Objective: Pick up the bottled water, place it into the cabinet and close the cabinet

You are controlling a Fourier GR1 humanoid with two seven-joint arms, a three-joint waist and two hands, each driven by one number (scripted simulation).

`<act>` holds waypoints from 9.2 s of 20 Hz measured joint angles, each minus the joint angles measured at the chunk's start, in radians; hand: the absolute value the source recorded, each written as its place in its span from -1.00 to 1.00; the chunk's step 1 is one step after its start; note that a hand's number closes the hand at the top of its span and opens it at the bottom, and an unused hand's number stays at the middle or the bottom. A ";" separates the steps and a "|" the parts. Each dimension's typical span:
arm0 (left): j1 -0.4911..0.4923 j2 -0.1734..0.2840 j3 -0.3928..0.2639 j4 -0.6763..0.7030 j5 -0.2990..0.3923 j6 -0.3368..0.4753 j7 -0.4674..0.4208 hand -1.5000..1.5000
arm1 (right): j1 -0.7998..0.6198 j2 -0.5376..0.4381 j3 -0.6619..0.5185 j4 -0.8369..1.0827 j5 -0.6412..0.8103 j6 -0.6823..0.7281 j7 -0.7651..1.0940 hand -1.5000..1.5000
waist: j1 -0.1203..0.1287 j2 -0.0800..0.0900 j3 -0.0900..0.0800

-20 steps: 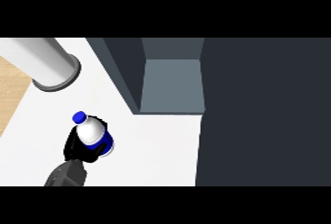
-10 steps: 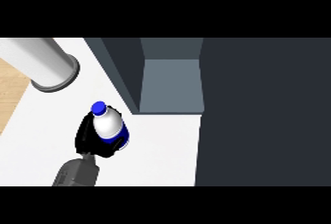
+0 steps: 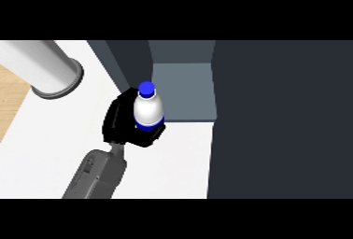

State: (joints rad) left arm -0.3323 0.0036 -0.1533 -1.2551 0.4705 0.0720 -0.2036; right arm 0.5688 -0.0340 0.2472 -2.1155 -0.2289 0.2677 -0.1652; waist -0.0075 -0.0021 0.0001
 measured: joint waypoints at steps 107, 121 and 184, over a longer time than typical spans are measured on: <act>-0.099 0.045 -0.181 -0.024 -0.048 0.195 -0.200 -1.00 | 0.061 -0.016 0.060 -0.042 0.028 -0.044 -0.017 -1.00 | 0.048 -0.014 0.002; 0.475 0.231 -0.341 -0.751 -0.083 0.255 -0.097 -1.00 | 0.054 -0.179 0.155 -0.107 0.156 0.072 0.045 1.00 | 0.033 -0.002 0.001; 1.362 0.444 0.507 -0.970 0.553 -0.612 -0.285 -1.00 | -1.238 -0.009 -0.065 0.682 -0.296 0.018 0.523 1.00 | 0.027 -0.019 0.009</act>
State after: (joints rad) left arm 1.0298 0.4478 0.3537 -2.2254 1.0233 -0.5402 -0.4886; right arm -0.6688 -0.0430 0.1823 -1.4338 -0.5253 0.2853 0.3574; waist 0.0198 -0.0215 0.0096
